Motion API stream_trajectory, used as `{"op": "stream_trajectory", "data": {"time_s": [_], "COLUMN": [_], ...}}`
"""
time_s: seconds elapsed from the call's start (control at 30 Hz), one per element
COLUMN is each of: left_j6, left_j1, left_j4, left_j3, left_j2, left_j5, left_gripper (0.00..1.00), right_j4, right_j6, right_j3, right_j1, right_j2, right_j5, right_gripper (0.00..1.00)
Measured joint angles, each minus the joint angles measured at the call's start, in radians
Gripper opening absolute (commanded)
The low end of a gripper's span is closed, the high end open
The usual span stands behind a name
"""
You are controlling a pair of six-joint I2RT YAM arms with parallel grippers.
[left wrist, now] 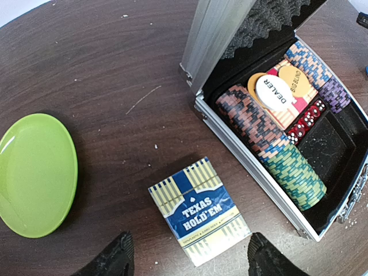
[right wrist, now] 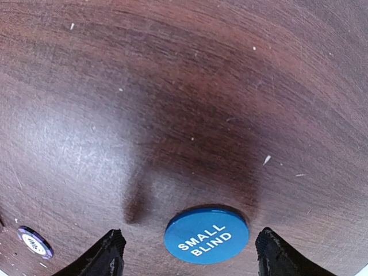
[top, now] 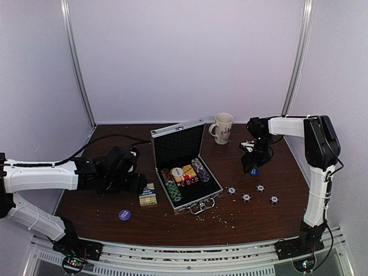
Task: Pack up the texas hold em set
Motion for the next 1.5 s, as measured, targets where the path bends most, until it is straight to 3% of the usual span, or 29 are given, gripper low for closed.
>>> {"op": "stream_trajectory", "data": {"time_s": [0.57,0.93,1.5], "left_j6": [0.024,0.031,0.031], "left_j1": [0.0,0.0,0.0], "left_j4": [-0.005,-0.006,-0.014], "left_j3": [0.016,0.016,0.018], "left_j2": [-0.013,-0.021,-0.032], "left_j5": [-0.008,-0.015,-0.015], "left_gripper": [0.7,0.7,0.7], "right_j4": [-0.205,-0.24,-0.149], "right_j6": [-0.006,-0.047,-0.043], "right_j3": [0.189,0.171,0.086], "right_j1": [-0.005,0.019,0.245], "right_j2": [0.144,0.137,0.069], "right_j5": [0.031,0.05,0.036], "right_gripper": [0.78,0.73,0.72]}}
